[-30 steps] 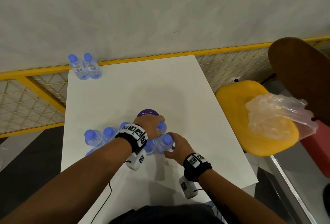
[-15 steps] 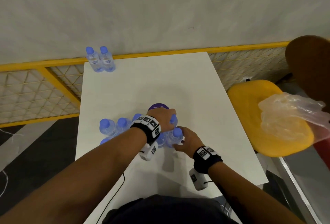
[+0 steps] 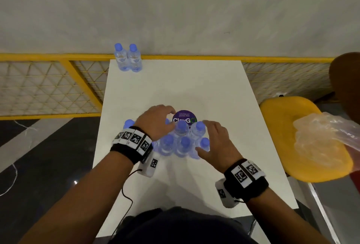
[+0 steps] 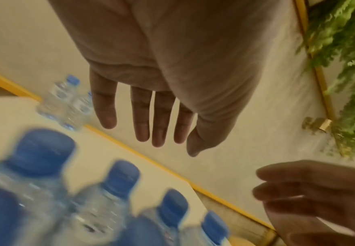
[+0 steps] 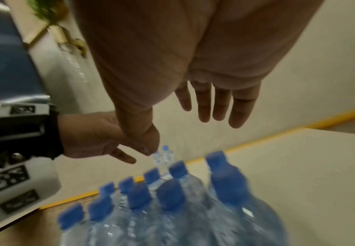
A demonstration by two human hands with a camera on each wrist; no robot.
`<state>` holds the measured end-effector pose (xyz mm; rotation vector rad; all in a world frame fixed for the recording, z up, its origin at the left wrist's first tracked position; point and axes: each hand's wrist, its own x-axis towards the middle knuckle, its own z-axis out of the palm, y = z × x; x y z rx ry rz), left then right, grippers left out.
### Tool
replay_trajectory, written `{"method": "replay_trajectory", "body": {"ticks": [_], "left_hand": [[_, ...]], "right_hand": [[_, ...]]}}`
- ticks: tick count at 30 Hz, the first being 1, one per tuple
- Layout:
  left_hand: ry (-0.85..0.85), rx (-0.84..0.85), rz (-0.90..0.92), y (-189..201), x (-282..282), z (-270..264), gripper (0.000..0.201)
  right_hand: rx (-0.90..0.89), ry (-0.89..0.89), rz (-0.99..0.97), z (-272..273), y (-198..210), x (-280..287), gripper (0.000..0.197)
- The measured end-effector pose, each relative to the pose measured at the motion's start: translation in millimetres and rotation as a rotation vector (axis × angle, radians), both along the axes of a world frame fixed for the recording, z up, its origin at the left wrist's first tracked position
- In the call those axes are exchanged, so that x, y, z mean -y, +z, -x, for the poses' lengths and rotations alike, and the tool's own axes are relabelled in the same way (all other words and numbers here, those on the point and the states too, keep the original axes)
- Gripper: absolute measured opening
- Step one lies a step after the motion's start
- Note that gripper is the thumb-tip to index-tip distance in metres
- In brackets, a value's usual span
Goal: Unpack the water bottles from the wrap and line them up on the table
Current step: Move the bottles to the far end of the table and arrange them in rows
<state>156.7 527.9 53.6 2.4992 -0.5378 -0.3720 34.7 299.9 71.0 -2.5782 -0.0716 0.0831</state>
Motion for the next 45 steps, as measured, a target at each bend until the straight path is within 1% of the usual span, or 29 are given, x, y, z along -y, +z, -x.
{"method": "replay_trajectory", "body": {"ticks": [2, 3, 5, 7, 11, 13, 15, 17, 20, 23, 24, 26, 29, 32, 35, 38, 42, 45], "left_hand": [[0.083, 0.007, -0.054, -3, -38, -1, 0.037], [0.118, -0.004, -0.097, -5, -56, -1, 0.038], [0.150, -0.044, -0.160, -11, -84, 0, 0.040], [0.117, -0.092, -0.201, -18, -102, 0, 0.045], [0.049, -0.116, -0.194, -25, -116, 0, 0.049], [0.054, -0.115, -0.198, -28, -118, 0, 0.051], [0.068, -0.091, -0.215, -31, -119, 2, 0.051], [0.077, -0.045, -0.251, -36, -122, 4, 0.053], [0.091, 0.002, -0.257, -43, -127, 5, 0.050], [0.100, 0.052, -0.223, -50, -136, 2, 0.036], [0.123, 0.059, -0.202, -51, -139, 1, 0.034], [0.180, 0.068, -0.167, -48, -144, -6, 0.035], [0.227, 0.091, -0.098, -31, -149, -29, 0.033], [0.256, 0.127, -0.074, -9, -153, -69, 0.031], [0.262, 0.137, -0.084, 6, -154, -117, 0.032], [0.281, 0.109, -0.134, 10, -154, -166, 0.033], [0.301, 0.052, -0.184, 1, -152, -220, 0.031], [0.308, 0.026, -0.213, -11, -150, -251, 0.028]], "right_hand": [[0.097, 0.168, 0.046, -9, 6, -26, 0.059], [0.109, 0.256, 0.057, -14, 6, -44, 0.053], [0.082, 0.423, 0.103, -22, 7, -86, 0.046], [0.039, 0.522, 0.157, -30, 0, -127, 0.045], [0.007, 0.615, 0.407, -43, -17, -188, 0.037], [-0.005, 0.645, 0.532, -46, -23, -204, 0.031], [-0.027, 0.665, 0.617, -52, -26, -214, 0.028], [-0.017, 0.681, 0.654, -56, -29, -218, 0.026], [0.007, 0.703, 0.629, -54, -30, -217, 0.026], [0.025, 0.685, 0.538, -54, -24, -209, 0.036], [0.014, 0.653, 0.484, -58, -18, -205, 0.036], [-0.007, 0.572, 0.342, -70, -3, -198, 0.032], [-0.026, 0.410, 0.112, -100, 30, -181, 0.028], [0.013, 0.304, -0.011, -150, 60, -165, 0.032], [0.026, 0.267, 0.007, -211, 77, -155, 0.031], [-0.010, 0.244, 0.054, -269, 74, -155, 0.025], [-0.099, 0.199, 0.132, -338, 44, -164, 0.026], [-0.149, 0.181, 0.151, -374, 14, -174, 0.020]]}}
